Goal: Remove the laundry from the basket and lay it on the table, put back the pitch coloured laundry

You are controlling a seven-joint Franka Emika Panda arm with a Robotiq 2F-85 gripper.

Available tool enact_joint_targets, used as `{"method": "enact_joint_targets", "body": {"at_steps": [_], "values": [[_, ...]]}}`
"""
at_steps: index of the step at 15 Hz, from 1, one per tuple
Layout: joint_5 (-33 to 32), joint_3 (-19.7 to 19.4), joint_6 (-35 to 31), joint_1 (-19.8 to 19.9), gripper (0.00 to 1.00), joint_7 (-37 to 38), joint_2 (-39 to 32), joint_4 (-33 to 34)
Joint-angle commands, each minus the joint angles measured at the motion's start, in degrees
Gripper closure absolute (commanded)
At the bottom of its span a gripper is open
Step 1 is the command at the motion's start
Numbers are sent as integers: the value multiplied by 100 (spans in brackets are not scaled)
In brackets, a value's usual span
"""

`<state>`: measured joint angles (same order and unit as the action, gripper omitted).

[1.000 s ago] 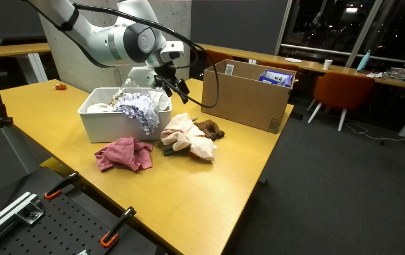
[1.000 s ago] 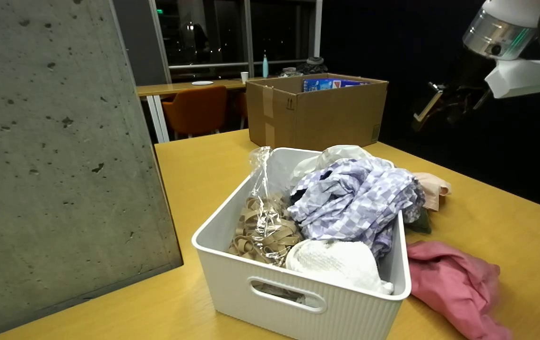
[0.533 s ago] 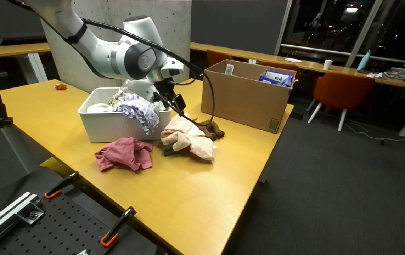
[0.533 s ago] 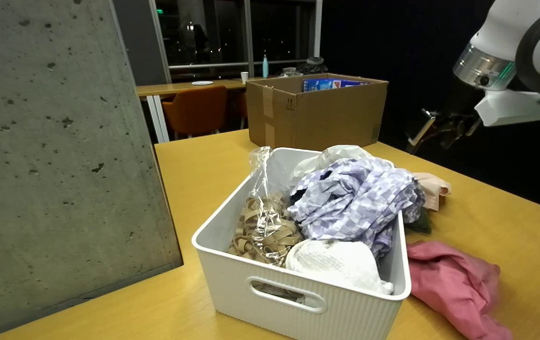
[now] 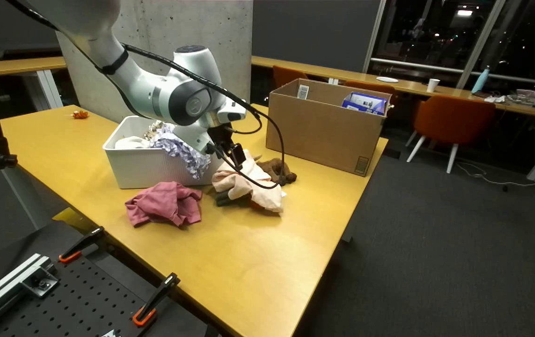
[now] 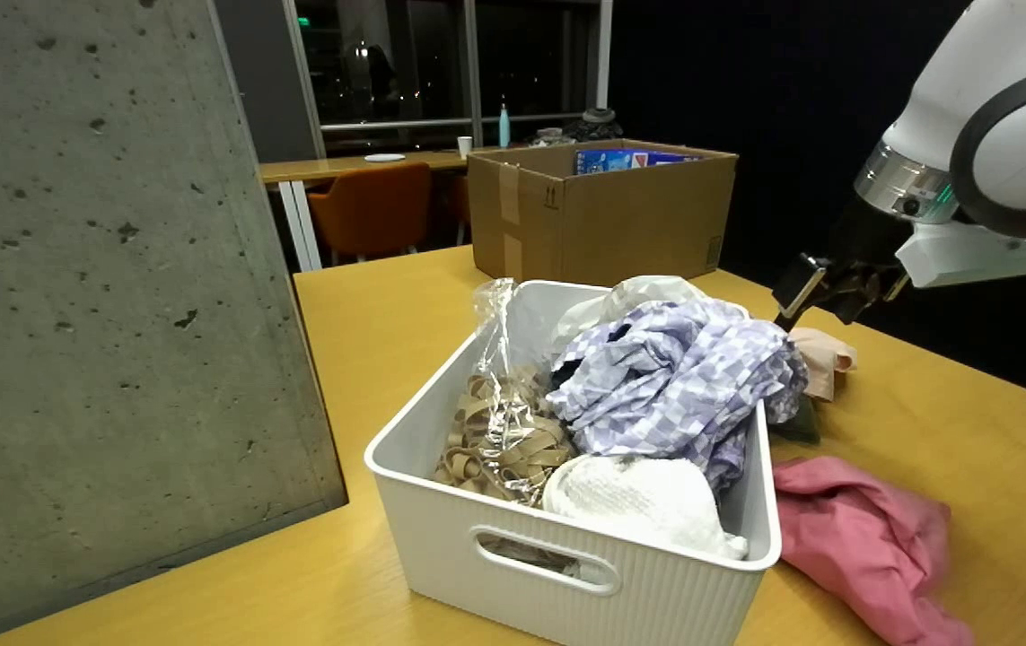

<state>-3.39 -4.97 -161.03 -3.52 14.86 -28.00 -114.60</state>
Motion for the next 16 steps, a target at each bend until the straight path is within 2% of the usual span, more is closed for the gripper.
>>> {"method": "enact_joint_targets", "body": {"at_steps": [1, 11, 16], "values": [[269, 146, 49, 246, 0, -384, -261, 336], [313, 265, 330, 353, 0, -614, -931, 1161], [442, 401, 340, 335, 0, -606, -1100, 1181]]}}
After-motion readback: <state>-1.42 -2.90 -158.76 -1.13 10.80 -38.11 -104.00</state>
